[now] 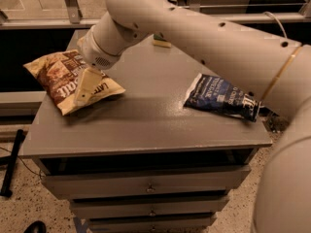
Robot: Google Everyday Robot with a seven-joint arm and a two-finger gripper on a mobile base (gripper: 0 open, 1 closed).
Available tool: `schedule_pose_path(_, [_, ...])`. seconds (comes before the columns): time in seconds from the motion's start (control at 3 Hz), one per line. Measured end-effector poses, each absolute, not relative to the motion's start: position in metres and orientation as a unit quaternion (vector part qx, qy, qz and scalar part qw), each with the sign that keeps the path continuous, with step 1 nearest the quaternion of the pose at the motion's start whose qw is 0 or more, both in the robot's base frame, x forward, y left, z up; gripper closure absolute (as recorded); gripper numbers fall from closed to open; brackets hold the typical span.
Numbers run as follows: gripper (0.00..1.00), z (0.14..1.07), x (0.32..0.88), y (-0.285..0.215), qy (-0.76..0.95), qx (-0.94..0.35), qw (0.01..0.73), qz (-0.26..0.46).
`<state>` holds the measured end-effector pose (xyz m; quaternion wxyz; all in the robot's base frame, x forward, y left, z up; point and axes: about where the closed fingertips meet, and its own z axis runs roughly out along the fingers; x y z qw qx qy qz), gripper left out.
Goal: Pick brown chip bag
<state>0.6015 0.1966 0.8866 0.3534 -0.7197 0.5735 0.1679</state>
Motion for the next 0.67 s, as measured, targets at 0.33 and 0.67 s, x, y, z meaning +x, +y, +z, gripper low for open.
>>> schedule_pose_path(0.33, [0.0,0.866,0.61,0.208,0.581,-0.722,0.332,0.177])
schedule_pose_path(0.67, [0.18,0.853,0.613,0.214,0.585,-0.721,0.318,0.19])
